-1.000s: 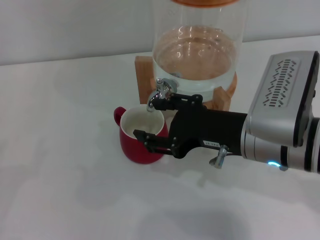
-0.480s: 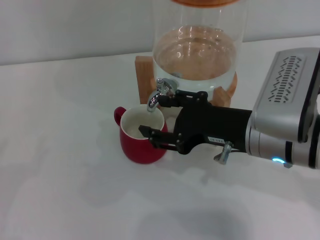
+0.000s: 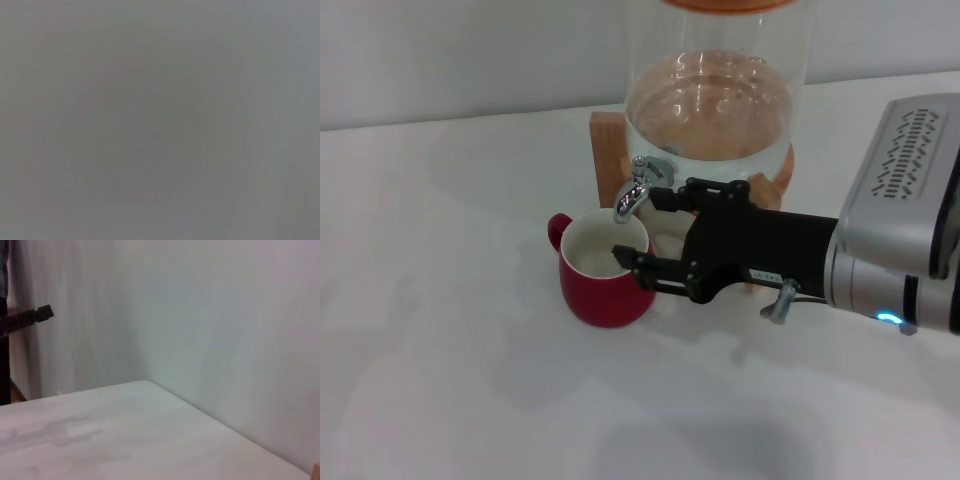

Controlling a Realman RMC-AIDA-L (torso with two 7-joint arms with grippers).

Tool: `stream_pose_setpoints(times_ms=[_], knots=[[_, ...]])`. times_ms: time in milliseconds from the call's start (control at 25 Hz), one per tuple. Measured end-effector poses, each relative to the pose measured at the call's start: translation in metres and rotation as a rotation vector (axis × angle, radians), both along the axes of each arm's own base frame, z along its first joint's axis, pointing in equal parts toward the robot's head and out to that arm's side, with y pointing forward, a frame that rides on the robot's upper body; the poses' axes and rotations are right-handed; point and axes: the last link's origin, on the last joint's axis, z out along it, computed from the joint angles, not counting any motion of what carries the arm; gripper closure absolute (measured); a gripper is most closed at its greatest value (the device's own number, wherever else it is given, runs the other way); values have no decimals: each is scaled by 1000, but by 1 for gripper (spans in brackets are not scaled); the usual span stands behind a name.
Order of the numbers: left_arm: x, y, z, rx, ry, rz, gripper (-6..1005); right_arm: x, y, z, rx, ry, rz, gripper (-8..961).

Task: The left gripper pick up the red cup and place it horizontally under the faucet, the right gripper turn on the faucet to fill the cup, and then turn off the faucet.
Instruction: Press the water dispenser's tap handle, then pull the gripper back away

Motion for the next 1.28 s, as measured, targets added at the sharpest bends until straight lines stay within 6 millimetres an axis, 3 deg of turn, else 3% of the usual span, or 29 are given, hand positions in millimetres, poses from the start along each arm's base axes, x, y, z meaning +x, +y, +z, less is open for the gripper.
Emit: stream_pose_setpoints(times_ms=[1280], knots=[[1,0,0,1,-1,-8,218,1,-2,8,-15,11,1,233]])
